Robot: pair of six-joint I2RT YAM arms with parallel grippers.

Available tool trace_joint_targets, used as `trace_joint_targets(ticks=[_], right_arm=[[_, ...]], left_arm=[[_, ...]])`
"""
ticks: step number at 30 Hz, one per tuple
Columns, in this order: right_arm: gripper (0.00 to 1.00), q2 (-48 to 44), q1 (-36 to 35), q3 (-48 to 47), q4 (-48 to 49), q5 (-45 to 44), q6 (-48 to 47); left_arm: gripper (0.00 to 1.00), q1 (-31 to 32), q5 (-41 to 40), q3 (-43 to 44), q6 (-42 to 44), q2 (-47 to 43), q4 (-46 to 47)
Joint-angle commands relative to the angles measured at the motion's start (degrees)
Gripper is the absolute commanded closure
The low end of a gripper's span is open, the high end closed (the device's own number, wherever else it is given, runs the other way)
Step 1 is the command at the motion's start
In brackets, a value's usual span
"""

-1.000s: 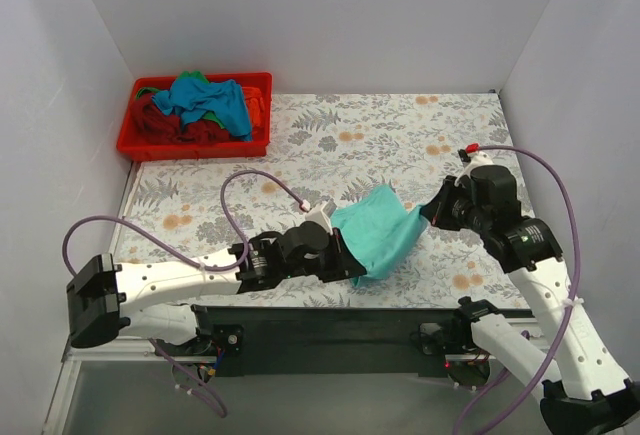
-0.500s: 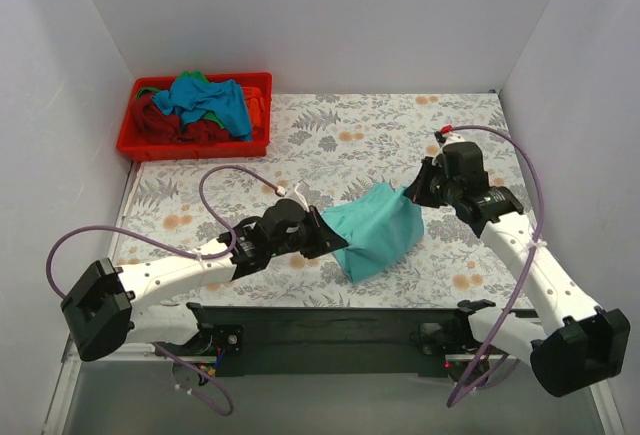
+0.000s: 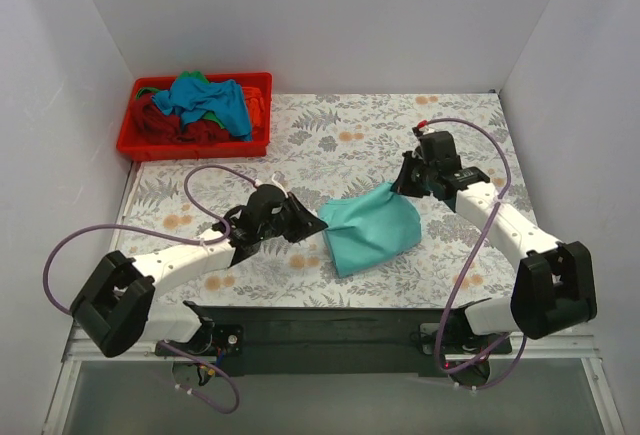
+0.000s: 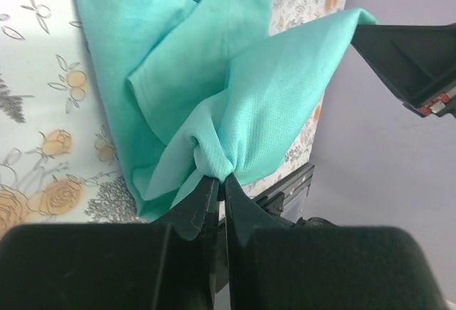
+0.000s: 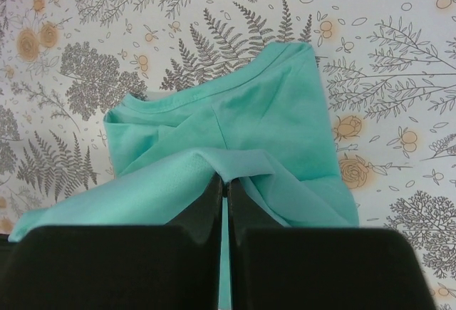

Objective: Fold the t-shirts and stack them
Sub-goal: Fold the tshirt

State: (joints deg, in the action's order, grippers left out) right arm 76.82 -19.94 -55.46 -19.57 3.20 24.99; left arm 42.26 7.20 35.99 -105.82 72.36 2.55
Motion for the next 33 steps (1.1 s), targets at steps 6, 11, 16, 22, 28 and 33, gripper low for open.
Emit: trace_joint_targets(ticks=[6,11,16,22,28,33], right_arm=[[0.99,8.6,0.1,-6.8,5.2,-1.0,-1.2],[0.39,10.0,0.3,-12.6,4.0,0.1,-1.6],[0.34,3.2,0.3,-11.7,2.9,-0.2,-5.4],[0.27,-3.0,4.2,-4.8,0.6,6.9,-9.4],[0.23,-6.2,10.8,1.1,-0.6,15.5,-15.4],[0.2,-5.4,17.1,4.4,-0.6,27.4,-17.3]], left_arm=[[0.97,-8.4,5.5,3.2,2.7,8.6,4.8],[0.07,-11.5,4.4,14.9,8.9,14.4,-1.4],[0.07,-11.5,2.4,21.8,16.2,13.1,-9.4],[0.07,-11.2,0.6,14.5,17.3,6.1,-12.1],[0.11,-6.8,-3.7,11.0,17.8,3.3,-16.9],[0.17,-2.2,-6.1,11.4,16.8,4.3,-18.4]])
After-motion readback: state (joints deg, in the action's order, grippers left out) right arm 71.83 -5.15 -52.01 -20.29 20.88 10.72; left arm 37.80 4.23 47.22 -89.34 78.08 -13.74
